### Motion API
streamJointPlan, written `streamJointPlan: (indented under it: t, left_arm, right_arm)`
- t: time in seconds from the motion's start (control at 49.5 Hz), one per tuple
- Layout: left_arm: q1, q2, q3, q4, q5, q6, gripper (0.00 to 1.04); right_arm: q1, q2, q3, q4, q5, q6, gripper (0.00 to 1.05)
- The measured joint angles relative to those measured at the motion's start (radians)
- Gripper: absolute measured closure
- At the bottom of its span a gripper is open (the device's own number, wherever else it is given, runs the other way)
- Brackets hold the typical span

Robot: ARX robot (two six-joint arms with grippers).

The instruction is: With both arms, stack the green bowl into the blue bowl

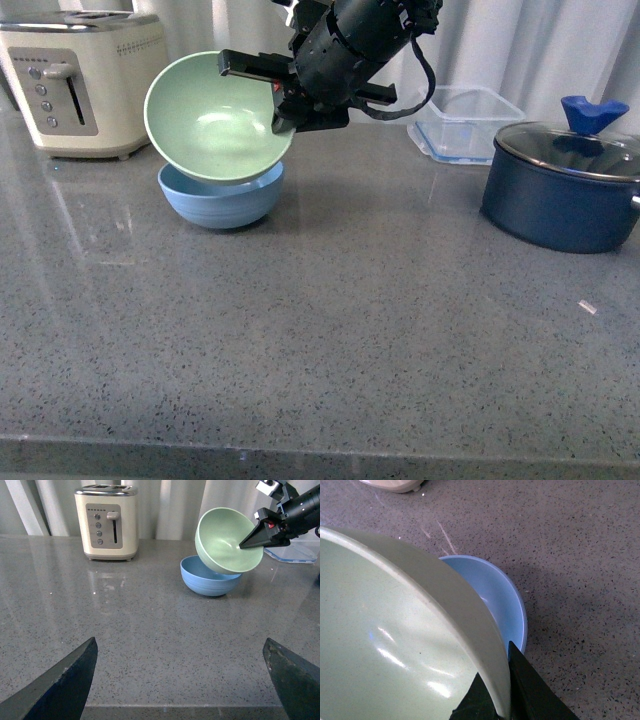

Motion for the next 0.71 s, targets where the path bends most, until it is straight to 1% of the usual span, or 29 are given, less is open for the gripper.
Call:
streamJointPlan:
  t: [0.343, 0.464, 0.485, 0.525, 0.626, 0.646, 0.707]
  left_arm:
    - [0.000, 0.000, 0.000, 0.000, 0.000, 0.000, 0.07]
    - [0.000, 0.000, 0.000, 0.000, 0.000, 0.000, 0.07]
    - [0.000, 0.000, 0.000, 0.000, 0.000, 0.000, 0.07]
    - [0.000, 0.000, 0.000, 0.000, 0.000, 0.000, 0.07]
    - [0.000, 0.000, 0.000, 0.000, 0.000, 0.000, 0.07]
    - [0.000, 0.000, 0.000, 0.000, 0.000, 0.000, 0.07]
    - [0.000, 0.000, 0.000, 0.000, 0.000, 0.000, 0.07]
  right_arm:
    - [-0.019, 0.100, 0.113, -0.031, -0.018, -0.015, 1.03]
    - [-0.022, 0.110, 0.130, -0.040, -0.021, -0.012, 0.89]
    - [-0.022, 0.111, 0.130, -0.039, -0.022, -0.010, 0.83]
    - [-0.022, 0.111, 0.130, -0.038, -0.023, -0.008, 0.76]
    - [-0.022, 0.111, 0.130, -0.034, -0.025, 0.000, 0.63]
    - [-0.022, 0.109, 0.125, -0.027, -0.025, 0.002, 0.58]
    - [-0.021, 0.098, 0.094, -0.006, -0.028, 0.010, 0.47]
